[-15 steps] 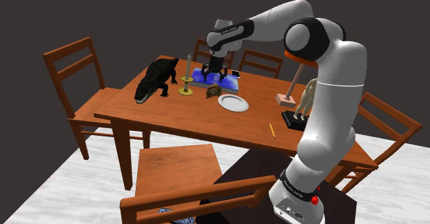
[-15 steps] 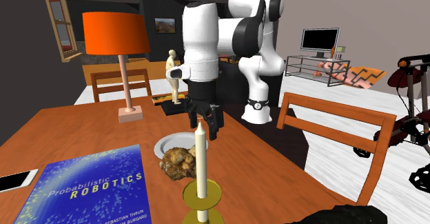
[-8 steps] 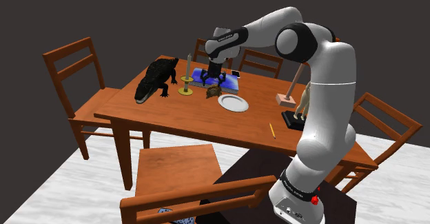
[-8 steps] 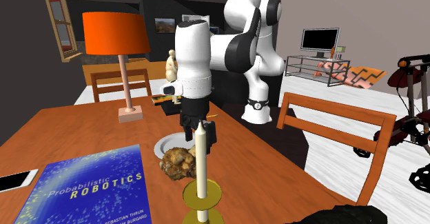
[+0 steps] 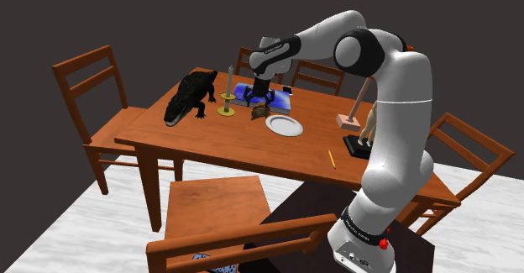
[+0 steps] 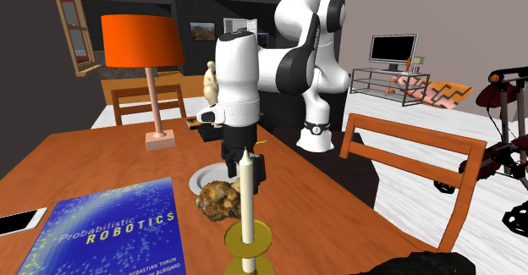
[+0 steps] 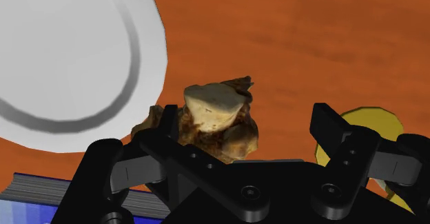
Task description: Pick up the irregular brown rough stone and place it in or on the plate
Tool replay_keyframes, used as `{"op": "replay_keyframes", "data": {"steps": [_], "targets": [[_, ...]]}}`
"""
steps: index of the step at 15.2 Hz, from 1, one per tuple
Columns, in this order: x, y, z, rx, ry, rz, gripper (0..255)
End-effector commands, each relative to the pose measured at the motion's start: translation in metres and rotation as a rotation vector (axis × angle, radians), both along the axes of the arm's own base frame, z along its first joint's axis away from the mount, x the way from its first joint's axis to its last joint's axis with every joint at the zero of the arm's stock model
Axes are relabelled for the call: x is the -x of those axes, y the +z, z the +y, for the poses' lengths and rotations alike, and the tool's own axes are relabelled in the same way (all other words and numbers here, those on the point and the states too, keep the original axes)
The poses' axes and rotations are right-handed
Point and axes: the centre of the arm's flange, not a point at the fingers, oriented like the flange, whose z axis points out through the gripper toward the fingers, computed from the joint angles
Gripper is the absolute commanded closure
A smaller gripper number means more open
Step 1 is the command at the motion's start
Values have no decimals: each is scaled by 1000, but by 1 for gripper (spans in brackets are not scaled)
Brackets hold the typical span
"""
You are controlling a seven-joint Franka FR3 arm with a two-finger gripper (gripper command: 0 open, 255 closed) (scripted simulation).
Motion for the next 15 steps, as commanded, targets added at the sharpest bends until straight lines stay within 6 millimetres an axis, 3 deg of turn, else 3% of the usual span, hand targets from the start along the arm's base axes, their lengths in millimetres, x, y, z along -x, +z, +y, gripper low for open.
{"op": "replay_keyframes", "data": {"steps": [1, 2, 10, 15], "targets": [[0, 0, 0, 0, 0, 0, 0], [0, 0, 0, 0, 0, 0, 255], [-7, -2, 4, -1, -1, 0, 255], [0, 21, 0, 0, 0, 0, 255]]}}
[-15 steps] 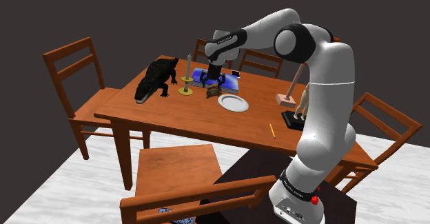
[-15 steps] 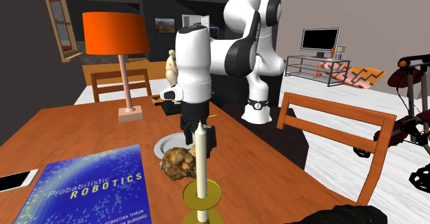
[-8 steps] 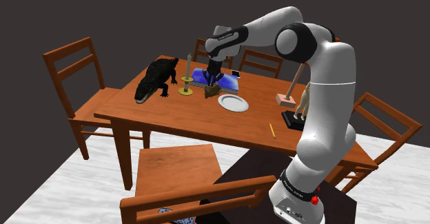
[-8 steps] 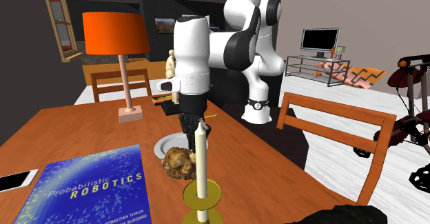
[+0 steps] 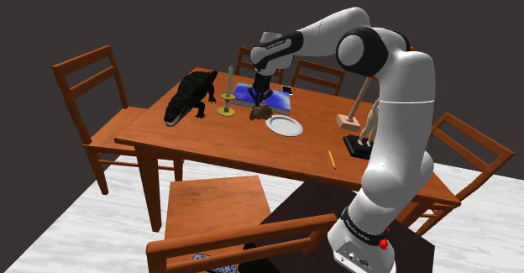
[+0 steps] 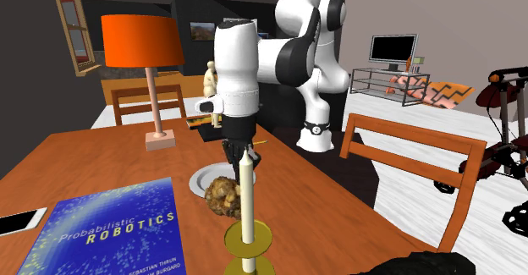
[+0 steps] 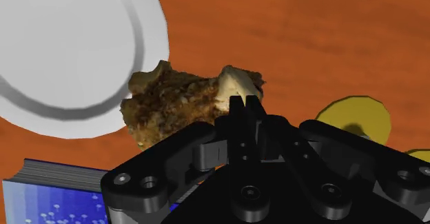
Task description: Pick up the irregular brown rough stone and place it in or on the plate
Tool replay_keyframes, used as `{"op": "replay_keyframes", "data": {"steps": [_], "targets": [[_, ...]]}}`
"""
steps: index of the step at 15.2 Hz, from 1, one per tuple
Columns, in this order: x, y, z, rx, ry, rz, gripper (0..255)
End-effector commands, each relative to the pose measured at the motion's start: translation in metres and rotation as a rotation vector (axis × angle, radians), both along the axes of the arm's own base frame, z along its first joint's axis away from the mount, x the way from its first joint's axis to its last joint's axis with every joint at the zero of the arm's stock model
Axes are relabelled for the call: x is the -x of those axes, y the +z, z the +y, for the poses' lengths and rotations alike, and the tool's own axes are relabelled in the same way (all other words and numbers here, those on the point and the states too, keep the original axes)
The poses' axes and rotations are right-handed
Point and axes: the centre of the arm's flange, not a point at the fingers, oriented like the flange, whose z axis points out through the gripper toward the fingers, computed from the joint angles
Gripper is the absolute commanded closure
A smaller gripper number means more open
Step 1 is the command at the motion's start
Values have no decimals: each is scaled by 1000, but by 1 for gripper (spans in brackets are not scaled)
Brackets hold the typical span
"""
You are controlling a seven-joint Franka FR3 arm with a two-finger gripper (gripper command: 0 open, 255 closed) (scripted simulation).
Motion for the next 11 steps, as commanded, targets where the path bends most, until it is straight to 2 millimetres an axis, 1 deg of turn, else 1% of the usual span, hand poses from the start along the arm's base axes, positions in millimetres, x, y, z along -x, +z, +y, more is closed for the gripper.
{"op": "replay_keyframes", "data": {"steps": [1, 2, 3, 4, 5, 6, 7, 8, 11], "targets": [[0, 0, 0, 0, 0, 0, 255], [0, 0, 0, 0, 0, 0, 0], [-8, -11, -43, -205, -468, 77, 0], [-6, -4, -22, -41, -108, 18, 0], [-6, -4, -22, -41, -108, 18, 0], [-21, -11, -2, 27, -340, 116, 0], [-39, -21, 13, 96, -573, 214, 0], [-42, -23, 15, 108, -614, 232, 0], [-38, -38, 15, 108, -614, 232, 0]]}}
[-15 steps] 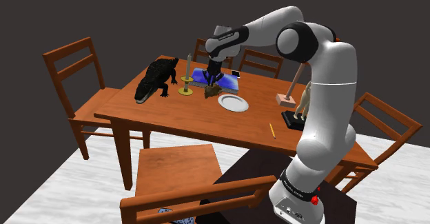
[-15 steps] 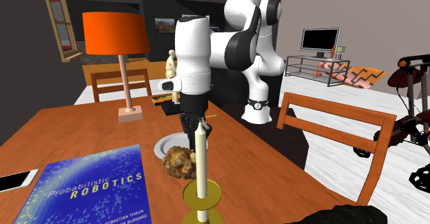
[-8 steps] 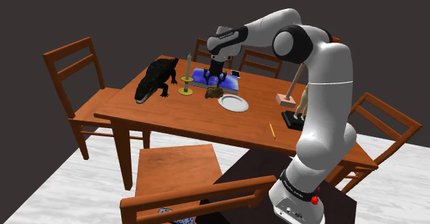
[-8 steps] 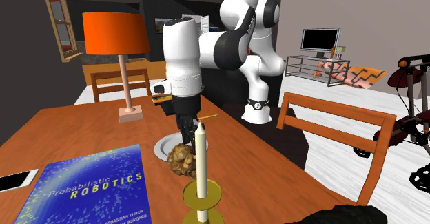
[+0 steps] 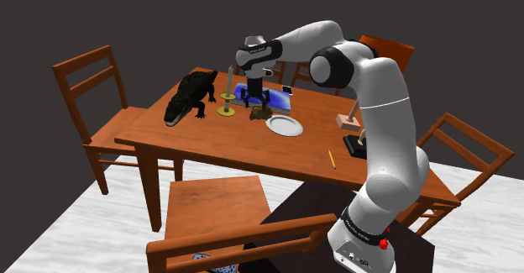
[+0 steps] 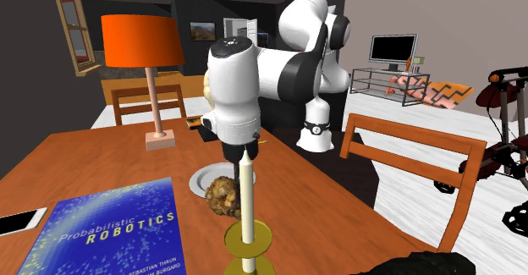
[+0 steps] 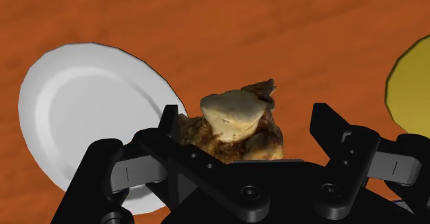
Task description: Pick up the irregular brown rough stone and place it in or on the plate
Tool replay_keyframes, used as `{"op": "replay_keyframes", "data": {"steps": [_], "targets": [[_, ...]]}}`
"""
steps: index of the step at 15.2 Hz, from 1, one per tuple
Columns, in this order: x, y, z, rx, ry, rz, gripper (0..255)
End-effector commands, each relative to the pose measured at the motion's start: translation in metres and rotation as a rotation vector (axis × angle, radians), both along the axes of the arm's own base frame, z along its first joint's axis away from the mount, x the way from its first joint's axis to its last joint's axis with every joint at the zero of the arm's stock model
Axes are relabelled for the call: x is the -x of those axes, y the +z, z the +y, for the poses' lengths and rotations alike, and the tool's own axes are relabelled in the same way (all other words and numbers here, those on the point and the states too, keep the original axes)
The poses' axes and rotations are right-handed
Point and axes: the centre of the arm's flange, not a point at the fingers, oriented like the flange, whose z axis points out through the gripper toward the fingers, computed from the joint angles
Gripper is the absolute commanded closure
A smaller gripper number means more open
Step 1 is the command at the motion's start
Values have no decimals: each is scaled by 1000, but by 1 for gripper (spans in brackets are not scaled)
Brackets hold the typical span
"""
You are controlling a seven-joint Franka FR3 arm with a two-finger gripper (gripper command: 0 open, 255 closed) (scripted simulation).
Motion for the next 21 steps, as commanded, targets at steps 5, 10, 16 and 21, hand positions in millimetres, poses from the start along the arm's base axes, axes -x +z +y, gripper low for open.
{"op": "replay_keyframes", "data": {"steps": [5, 10, 16, 21], "targets": [[7, -28, 0, 10, -28, 7, 0], [7, -28, 0, 10, -28, 7, 0], [6, -28, 0, 10, -28, 7, 255], [5, -29, -1, 10, -28, 7, 255]]}}
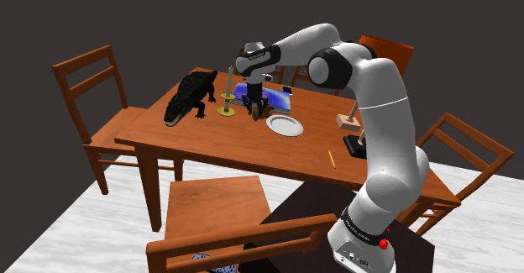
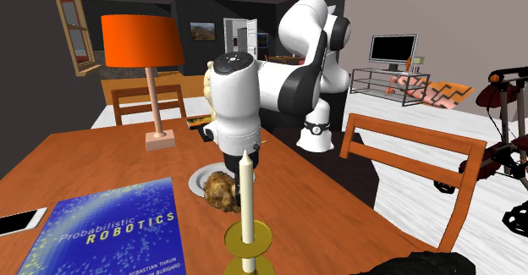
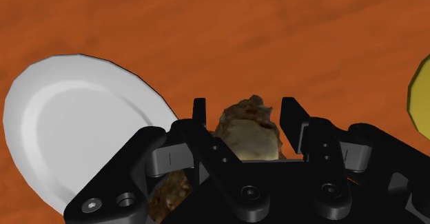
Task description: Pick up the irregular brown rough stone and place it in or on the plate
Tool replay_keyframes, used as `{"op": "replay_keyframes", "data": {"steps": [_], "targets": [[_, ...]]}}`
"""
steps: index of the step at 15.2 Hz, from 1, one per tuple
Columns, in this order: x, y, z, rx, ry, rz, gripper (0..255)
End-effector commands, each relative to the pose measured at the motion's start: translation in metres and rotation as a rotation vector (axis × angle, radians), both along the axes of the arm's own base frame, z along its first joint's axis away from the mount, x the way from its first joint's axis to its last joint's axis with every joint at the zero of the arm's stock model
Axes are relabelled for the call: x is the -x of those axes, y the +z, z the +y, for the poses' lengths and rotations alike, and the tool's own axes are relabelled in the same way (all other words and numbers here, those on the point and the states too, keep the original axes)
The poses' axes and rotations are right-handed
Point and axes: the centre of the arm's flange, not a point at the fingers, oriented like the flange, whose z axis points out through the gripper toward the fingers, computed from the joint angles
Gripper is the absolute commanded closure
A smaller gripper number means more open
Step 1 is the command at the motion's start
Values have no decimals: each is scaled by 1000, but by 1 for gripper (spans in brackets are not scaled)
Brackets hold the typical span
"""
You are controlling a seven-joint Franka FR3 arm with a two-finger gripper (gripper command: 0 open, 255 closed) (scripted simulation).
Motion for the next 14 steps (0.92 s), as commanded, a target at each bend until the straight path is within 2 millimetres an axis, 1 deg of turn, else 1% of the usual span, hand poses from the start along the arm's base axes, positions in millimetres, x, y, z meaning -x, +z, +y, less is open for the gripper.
{"op": "replay_keyframes", "data": {"steps": [1, 14], "targets": [[3, -3, 0, -1, 0, 6, 255], [3, 66, 0, -1, 0, 6, 255]]}}
